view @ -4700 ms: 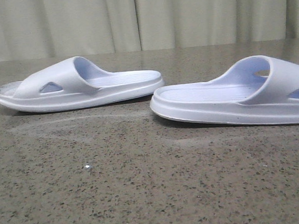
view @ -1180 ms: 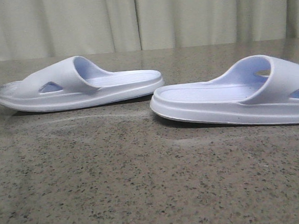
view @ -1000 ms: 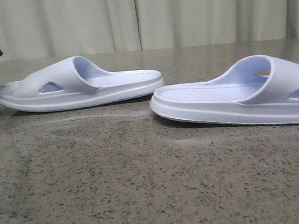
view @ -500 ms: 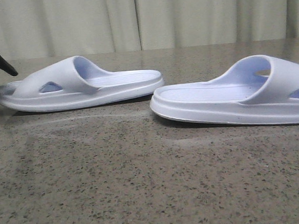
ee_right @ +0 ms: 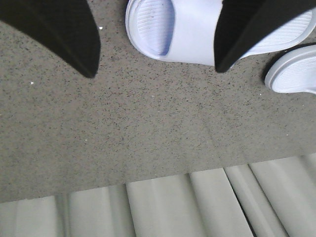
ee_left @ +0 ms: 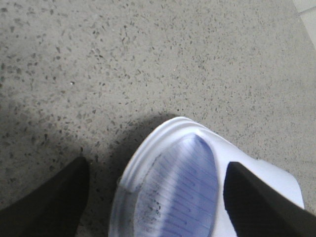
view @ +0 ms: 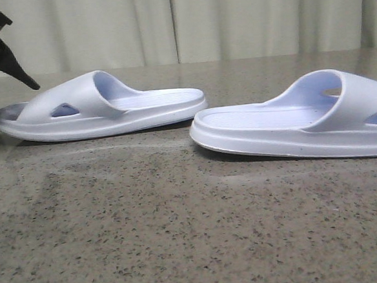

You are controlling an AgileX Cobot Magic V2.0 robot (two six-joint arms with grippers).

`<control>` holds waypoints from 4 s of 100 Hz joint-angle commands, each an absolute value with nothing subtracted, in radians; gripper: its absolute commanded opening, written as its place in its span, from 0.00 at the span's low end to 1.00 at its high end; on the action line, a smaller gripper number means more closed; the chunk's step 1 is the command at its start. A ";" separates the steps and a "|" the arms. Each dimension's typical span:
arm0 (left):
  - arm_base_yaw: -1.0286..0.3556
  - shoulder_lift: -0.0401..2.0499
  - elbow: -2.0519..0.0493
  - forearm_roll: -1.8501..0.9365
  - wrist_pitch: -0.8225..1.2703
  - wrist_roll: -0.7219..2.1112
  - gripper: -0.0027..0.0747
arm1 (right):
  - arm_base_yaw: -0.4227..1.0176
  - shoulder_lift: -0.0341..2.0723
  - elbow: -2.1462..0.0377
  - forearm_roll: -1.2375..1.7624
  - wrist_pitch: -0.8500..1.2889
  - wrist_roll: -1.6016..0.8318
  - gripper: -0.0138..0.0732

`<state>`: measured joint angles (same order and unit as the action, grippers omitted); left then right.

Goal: Insert blue slippers together front up

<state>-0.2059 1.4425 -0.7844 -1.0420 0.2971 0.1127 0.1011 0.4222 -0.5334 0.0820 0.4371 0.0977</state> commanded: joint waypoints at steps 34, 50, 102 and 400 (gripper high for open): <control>-0.216 1.441 -0.797 -1.078 0.375 0.108 0.29 | 0.098 0.437 -0.569 0.085 0.351 0.099 0.65; -0.216 1.441 -0.797 -1.075 0.371 0.128 0.12 | 0.098 0.437 -0.569 0.086 0.357 0.099 0.65; -0.207 1.344 -0.797 -1.243 0.374 0.346 0.06 | 0.098 0.437 -0.569 0.086 0.367 0.099 0.65; -0.125 1.067 -0.797 -1.308 0.534 0.346 0.06 | 0.100 0.775 -0.574 0.336 -0.159 0.265 0.04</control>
